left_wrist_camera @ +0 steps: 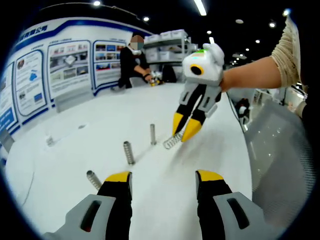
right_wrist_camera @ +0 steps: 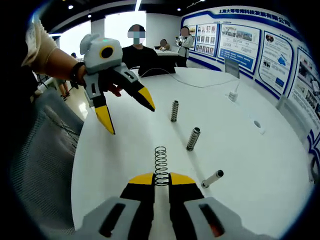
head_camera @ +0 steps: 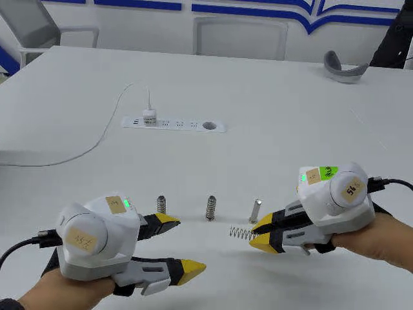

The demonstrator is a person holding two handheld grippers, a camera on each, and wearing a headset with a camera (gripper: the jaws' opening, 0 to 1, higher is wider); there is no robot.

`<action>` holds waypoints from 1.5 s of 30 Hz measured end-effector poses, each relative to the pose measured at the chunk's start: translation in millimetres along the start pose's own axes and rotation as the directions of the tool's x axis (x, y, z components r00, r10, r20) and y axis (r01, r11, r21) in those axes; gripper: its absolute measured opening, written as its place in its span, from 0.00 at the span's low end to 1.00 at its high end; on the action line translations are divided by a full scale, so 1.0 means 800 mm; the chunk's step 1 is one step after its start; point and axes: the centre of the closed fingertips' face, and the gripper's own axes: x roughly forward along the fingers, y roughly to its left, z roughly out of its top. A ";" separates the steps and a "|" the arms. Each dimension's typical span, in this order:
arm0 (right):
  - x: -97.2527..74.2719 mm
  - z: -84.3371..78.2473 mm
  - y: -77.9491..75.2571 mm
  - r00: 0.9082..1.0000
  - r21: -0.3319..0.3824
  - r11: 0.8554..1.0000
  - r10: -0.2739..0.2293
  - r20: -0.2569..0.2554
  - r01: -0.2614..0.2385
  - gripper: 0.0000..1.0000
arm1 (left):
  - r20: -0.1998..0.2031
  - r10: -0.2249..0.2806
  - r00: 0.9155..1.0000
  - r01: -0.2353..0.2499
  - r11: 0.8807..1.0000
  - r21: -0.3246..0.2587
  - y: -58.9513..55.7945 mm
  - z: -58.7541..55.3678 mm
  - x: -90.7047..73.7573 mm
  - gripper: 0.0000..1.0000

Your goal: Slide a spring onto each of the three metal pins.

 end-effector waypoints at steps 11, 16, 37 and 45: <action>0.004 0.023 0.023 0.999 -0.097 0.994 0.051 -0.009 -0.051 0.11 | 0.003 -0.036 0.999 0.036 0.999 0.024 -0.011 0.006 0.008 0.49; 0.007 0.028 0.032 0.998 -0.130 0.989 0.066 -0.018 -0.068 0.11 | 0.004 -0.047 0.999 0.047 0.998 0.032 -0.016 0.008 0.010 0.46; 0.012 0.035 0.053 0.993 -0.221 0.968 0.108 -0.046 -0.116 0.11 | 0.001 -0.091 0.996 0.091 0.992 0.082 -0.032 0.011 0.015 0.29; 0.013 0.035 0.055 0.992 -0.239 0.963 0.115 -0.054 -0.125 0.12 | -0.001 -0.111 0.994 0.110 0.988 0.111 -0.039 0.011 0.016 0.21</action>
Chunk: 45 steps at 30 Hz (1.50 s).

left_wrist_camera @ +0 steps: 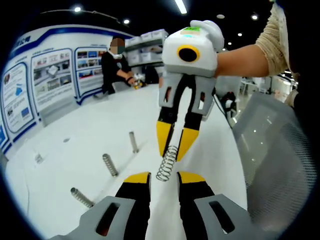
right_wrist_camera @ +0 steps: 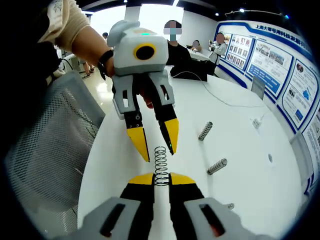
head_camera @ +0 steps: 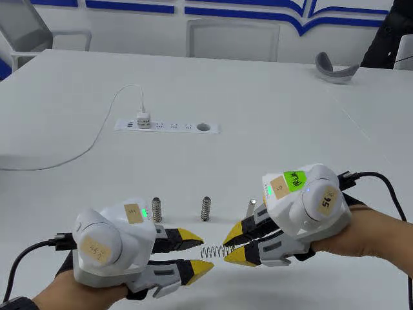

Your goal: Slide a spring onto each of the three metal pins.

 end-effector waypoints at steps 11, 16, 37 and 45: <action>0.001 -0.002 0.006 1.000 -0.021 1.000 0.014 -0.011 -0.014 0.12 | -0.006 -0.016 1.000 0.016 0.999 0.027 -0.005 -0.001 0.001 0.13; 0.001 -0.001 0.007 1.000 -0.026 0.999 0.020 -0.014 -0.020 0.12 | -0.010 -0.020 1.000 0.020 0.999 0.034 -0.006 -0.002 0.000 0.12; -0.010 0.036 0.008 0.999 -0.027 0.999 0.024 0.027 -0.023 0.12 | -0.025 -0.019 1.000 0.020 0.999 0.041 -0.009 -0.005 -0.001 0.12; -0.010 0.051 0.008 0.999 -0.044 0.999 0.022 0.048 -0.020 0.12 | -0.022 -0.020 1.000 0.021 0.999 0.042 -0.009 -0.004 0.000 0.11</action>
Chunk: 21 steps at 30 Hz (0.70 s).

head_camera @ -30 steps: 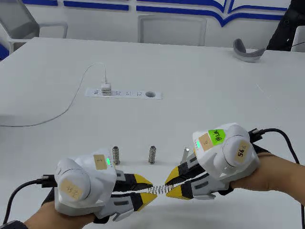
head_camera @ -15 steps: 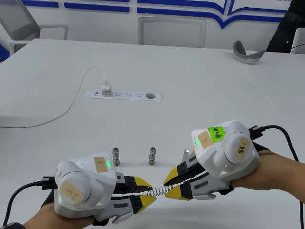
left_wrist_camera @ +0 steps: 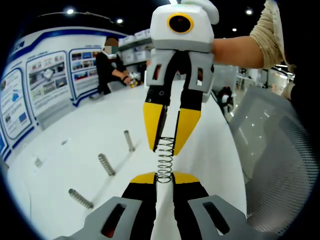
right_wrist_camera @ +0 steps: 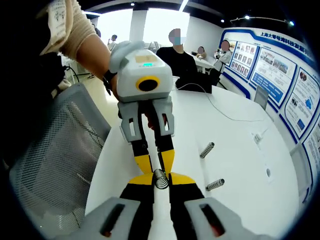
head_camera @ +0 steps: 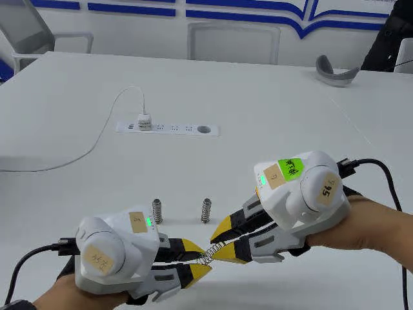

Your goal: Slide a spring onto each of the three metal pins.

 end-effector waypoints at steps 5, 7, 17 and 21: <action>0.001 0.009 0.000 1.000 -0.011 1.000 0.001 0.011 -0.001 0.12 | 0.006 -0.004 1.000 0.004 1.000 0.000 -0.002 0.002 0.002 0.11; 0.001 0.009 -0.001 1.000 -0.010 1.000 0.002 0.010 -0.002 0.12 | 0.007 -0.004 1.000 0.004 1.000 0.000 -0.002 0.003 0.004 0.11; 0.002 0.000 -0.002 1.000 0.021 1.000 0.003 -0.025 -0.002 0.17 | 0.008 -0.005 1.000 0.005 1.000 -0.002 -0.002 0.001 0.006 0.10; 0.003 -0.003 0.000 0.999 0.024 1.000 0.009 -0.036 -0.008 0.16 | 0.008 -0.006 1.000 0.006 1.000 -0.002 -0.001 0.002 0.006 0.10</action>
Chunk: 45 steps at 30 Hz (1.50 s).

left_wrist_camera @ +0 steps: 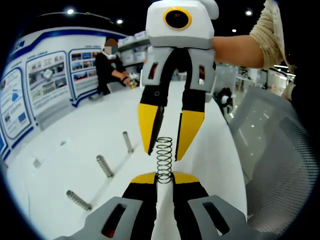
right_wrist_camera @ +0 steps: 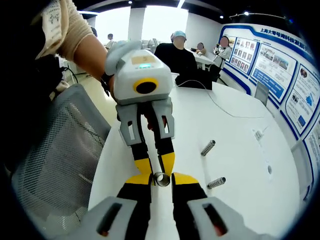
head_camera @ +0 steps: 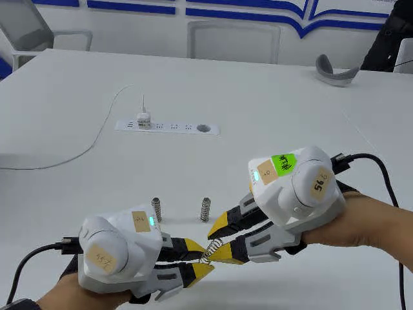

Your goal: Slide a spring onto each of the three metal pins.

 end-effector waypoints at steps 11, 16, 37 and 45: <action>0.005 -0.007 0.000 1.000 0.018 1.000 0.012 -0.028 -0.011 0.13 | -0.001 -0.001 1.000 0.001 1.000 0.010 -0.001 0.001 0.001 0.10; 0.006 -0.007 0.002 0.999 0.022 1.000 0.018 -0.032 -0.017 0.13 | -0.005 0.000 1.000 0.000 1.000 0.010 -0.001 0.000 0.001 0.11; 0.005 -0.009 0.003 0.999 0.023 1.000 0.022 -0.050 -0.020 0.12 | 0.015 0.016 1.000 -0.015 0.999 -0.051 -0.001 -0.002 0.000 0.30; 0.001 -0.012 0.001 0.998 0.024 1.000 0.015 -0.057 -0.014 0.12 | 0.019 0.024 1.000 -0.022 0.996 -0.086 0.000 -0.004 -0.003 0.39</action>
